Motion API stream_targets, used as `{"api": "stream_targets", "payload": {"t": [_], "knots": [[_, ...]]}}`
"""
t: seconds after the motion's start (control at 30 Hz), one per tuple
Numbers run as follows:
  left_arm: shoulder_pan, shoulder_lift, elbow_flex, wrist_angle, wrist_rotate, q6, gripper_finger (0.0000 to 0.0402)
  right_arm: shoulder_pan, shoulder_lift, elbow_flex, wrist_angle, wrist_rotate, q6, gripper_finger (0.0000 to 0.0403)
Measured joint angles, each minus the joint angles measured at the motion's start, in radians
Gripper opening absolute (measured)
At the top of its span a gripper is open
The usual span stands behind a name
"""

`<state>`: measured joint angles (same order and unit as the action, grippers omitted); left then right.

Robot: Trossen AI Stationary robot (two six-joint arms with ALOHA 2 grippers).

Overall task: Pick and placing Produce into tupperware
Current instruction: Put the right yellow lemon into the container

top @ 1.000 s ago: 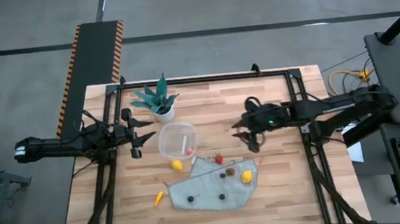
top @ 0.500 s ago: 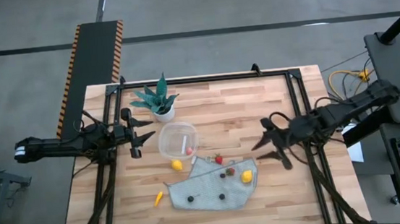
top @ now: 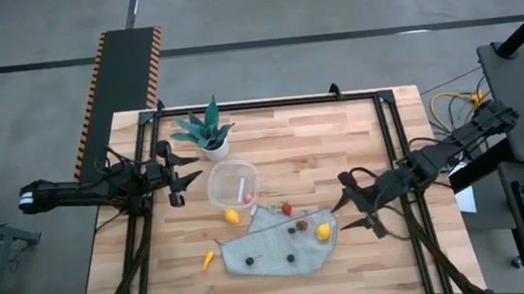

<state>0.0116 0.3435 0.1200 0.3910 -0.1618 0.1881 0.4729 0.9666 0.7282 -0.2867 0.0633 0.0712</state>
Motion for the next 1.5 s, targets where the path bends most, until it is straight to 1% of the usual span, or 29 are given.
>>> {"api": "stream_targets", "payload": {"t": [0.07, 0.13, 0.2, 0.27, 0.37, 0.53, 0.73, 0.83, 1.07, 1.27, 1.5], "knots": [[0.0, 0.0, -0.001, 0.0, -0.005, 0.001, 0.0157, 0.003, 0.037, 0.035, -0.058, 0.058, -0.002, 0.0258], [0.0, 0.001, -0.003, -0.003, -0.011, 0.001, 0.0157, 0.003, 0.083, 0.083, -0.136, 0.091, -0.023, 0.0284], [0.0, 0.001, -0.004, -0.002, -0.016, 0.001, 0.0157, 0.003, 0.137, 0.139, -0.225, 0.092, -0.024, 0.0303], [0.0, 0.0, -0.008, -0.002, -0.023, 0.001, 0.0157, 0.003, 0.196, 0.207, -0.307, 0.092, -0.025, 0.0312], [0.0, 0.001, -0.011, -0.006, -0.031, 0.002, 0.0157, 0.003, 0.288, 0.319, -0.434, 0.092, -0.026, 0.0313], [0.0, 0.006, -0.011, -0.005, -0.031, 0.002, 0.0157, 0.003, 0.445, 0.507, -0.622, 0.092, -0.028, 0.0302], [0.0, 0.007, -0.011, -0.004, -0.031, 0.002, 0.0157, 0.003, 0.612, 0.664, -0.819, 0.09, -0.026, 0.0297], [0.0, 0.01, -0.011, -0.006, -0.031, 0.002, 0.0157, 0.002, 0.671, 0.693, -0.844, 0.095, -0.023, 0.0297], [0.0, 0.01, -0.011, -0.006, -0.03, 0.002, 0.0157, 0.003, 0.75, 0.688, -0.838, 0.094, 0.037, 0.0297], [0.0, 0.018, -0.011, -0.006, -0.03, 0.002, 0.0157, 0.003, 0.768, 0.657, -0.784, 0.086, 0.09, 0.0297], [0.0, 0.023, -0.011, -0.007, -0.03, 0.002, 0.0157, 0.003, 0.77, 0.629, -0.71, 0.083, 0.114, 0.0297]]}}
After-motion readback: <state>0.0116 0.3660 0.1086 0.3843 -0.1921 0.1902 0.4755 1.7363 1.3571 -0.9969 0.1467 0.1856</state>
